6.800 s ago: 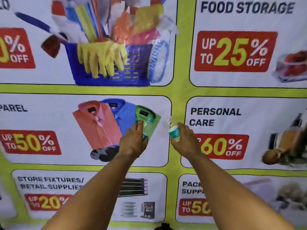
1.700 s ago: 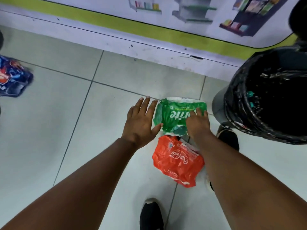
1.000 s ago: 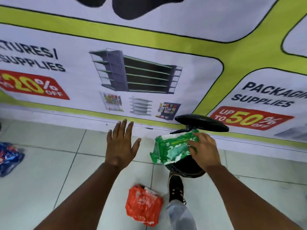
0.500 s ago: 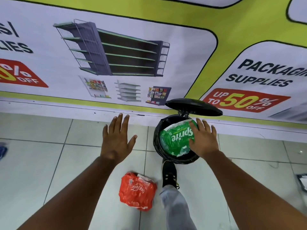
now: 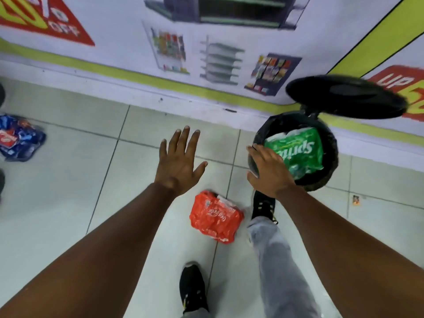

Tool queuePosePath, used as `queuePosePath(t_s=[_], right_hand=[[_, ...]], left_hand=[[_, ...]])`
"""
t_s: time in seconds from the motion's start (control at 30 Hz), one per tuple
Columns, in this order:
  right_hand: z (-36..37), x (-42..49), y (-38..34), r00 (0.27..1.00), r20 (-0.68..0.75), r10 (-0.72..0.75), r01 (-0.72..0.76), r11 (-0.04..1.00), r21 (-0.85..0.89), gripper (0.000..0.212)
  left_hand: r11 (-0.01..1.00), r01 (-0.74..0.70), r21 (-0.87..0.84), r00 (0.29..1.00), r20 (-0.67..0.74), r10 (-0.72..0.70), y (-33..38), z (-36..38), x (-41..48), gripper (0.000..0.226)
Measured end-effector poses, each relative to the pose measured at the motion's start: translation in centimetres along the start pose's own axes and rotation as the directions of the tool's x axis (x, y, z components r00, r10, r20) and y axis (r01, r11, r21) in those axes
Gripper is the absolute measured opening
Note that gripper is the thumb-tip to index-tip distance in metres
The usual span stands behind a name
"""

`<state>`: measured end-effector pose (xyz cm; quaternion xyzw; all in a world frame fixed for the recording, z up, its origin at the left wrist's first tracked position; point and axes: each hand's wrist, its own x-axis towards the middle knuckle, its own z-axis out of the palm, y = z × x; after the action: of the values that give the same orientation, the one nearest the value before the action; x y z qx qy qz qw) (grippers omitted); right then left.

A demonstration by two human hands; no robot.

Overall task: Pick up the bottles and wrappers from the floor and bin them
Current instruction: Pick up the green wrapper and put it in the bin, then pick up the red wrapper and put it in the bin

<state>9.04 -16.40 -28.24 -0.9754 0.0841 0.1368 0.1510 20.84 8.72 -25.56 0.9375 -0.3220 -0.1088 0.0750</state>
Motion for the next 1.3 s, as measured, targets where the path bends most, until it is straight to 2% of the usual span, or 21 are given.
queuePosePath(t_s=[0.2,0.37,0.5,0.57,0.63,0.7,0.73,0.8,0.9,1.03,1.13,1.3], right_hand=[[11.0,-0.9,-2.9,0.983,0.177,-0.05,0.051,0.999,-0.005,0.067],[18.9,-2.4,-2.3,0.957,0.291,-0.006,0.02,0.999,-0.047,0.054],[24.8,-3.0,-1.3,0.934,0.345,0.095,-0.028,0.981,-0.194,0.043],[27.6,-3.0,-1.0,0.918,0.331,0.22,-0.14,0.959,-0.248,0.04],[29.2,-3.1,-0.9,0.865,0.339,0.37,-0.299,0.923,-0.244,0.038],[30.5,-3.1,-0.7,0.835,0.357,0.419,-0.34,0.902,-0.266,0.036],[30.7,-3.0,-0.7,0.844,0.352,0.406,-0.326,0.907,-0.265,0.034],[29.8,-2.9,-1.1,0.901,0.322,0.292,-0.236,0.95,-0.203,0.032],[25.0,-3.0,-2.7,0.973,0.192,0.127,-0.129,0.992,-0.002,0.033],[14.2,-2.8,-4.2,0.999,-0.035,-0.002,0.004,0.998,0.055,0.02],[5.6,-2.4,-4.1,0.987,-0.152,0.041,-0.036,0.999,0.037,0.019],[-8.9,-4.0,-0.7,0.928,-0.322,0.188,-0.186,0.982,0.037,0.022]], left_hand=[[0.999,0.039,-0.01,0.996,0.079,-0.038,-3.6,8.2,-4.5,0.078],[0.996,0.074,-0.049,0.989,0.135,-0.067,-4.5,14.6,-6.7,0.08],[0.997,0.058,-0.043,0.976,0.212,-0.048,-5.2,19.8,-8.1,0.08],[0.999,0.026,-0.029,0.966,0.256,-0.018,-5.4,22.2,-8.8,0.08],[1.0,0.01,-0.025,0.955,0.295,-0.002,-5.4,23.5,-9.3,0.08],[1.0,0.018,-0.026,0.947,0.322,-0.009,-5.5,24.2,-9.7,0.081],[1.0,0.018,-0.019,0.946,0.325,-0.01,-5.5,24.2,-9.8,0.081],[1.0,0.01,-0.004,0.954,0.301,-0.008,-5.5,23.4,-10.0,0.08],[0.999,0.039,-0.004,0.969,0.244,-0.037,-4.9,20.2,-10.4,0.078],[0.977,0.201,-0.069,0.973,0.132,-0.191,-2.2,12.1,-9.5,0.076],[0.977,0.187,-0.1,0.982,0.059,-0.182,0.7,4.7,-7.3,0.078],[0.999,-0.004,-0.047,0.999,-0.055,0.002,5.0,-7.1,-1.4,0.08]])
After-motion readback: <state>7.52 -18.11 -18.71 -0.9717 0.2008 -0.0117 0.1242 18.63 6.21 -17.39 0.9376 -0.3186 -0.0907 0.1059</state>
